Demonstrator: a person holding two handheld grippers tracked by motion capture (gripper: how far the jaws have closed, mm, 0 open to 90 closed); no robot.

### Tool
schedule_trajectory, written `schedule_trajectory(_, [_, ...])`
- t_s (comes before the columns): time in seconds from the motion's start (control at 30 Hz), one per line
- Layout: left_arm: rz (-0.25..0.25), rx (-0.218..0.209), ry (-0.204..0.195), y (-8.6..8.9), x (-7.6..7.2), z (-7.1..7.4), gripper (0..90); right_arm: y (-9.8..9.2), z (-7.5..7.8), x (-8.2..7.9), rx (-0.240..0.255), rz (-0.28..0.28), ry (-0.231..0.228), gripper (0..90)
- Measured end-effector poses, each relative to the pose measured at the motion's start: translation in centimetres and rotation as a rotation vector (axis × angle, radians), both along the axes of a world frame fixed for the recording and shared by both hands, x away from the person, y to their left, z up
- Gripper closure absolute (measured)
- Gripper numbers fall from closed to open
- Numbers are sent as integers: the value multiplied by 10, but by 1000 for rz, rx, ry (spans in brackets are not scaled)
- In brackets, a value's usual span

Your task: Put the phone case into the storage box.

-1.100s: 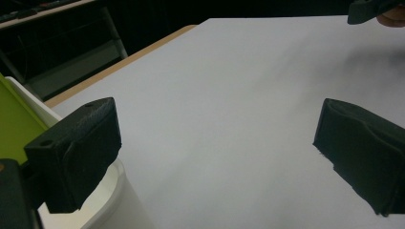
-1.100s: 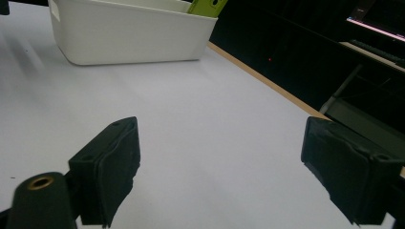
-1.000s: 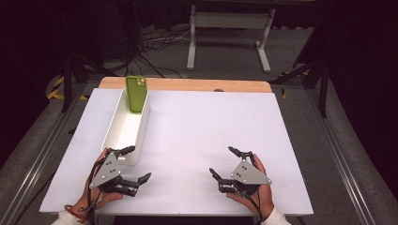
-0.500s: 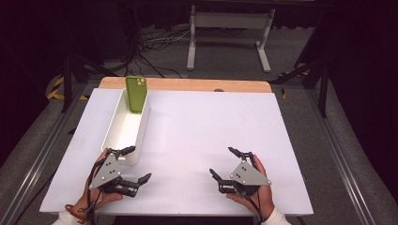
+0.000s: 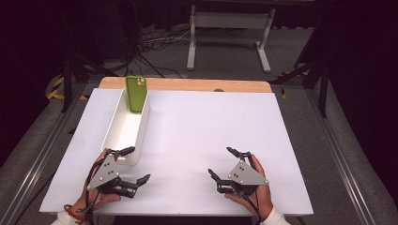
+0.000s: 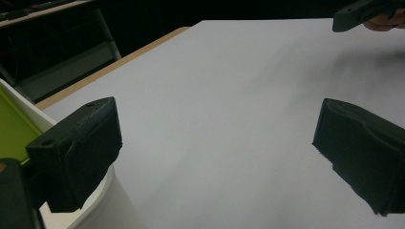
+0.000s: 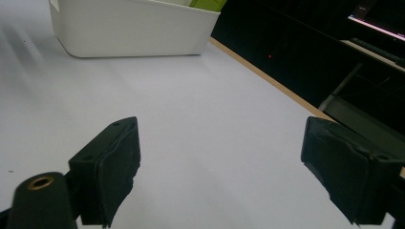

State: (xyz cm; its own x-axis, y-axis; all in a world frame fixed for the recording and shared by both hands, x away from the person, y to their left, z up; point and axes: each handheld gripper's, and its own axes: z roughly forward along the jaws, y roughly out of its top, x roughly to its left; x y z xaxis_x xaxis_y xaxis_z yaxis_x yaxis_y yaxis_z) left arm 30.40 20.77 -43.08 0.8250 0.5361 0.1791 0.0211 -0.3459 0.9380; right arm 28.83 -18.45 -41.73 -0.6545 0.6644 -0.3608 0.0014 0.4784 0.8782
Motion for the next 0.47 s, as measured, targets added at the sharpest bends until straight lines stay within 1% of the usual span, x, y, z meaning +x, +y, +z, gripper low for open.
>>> schedule_trajectory(0.3, [-7, 7, 6, -2, 1, -1, 39, -1, -2, 0, -6, 6, 4, 144])
schedule_trajectory(0.37, [-10, 10, 5, -3, 1, -1, 39, 0, -3, 0, -16, 7, 6, 144])
schedule_trajectory(0.47, [-9, 8, 12, -5, 2, -2, 39, 1, -3, -1, -9, 10, 10, 144])
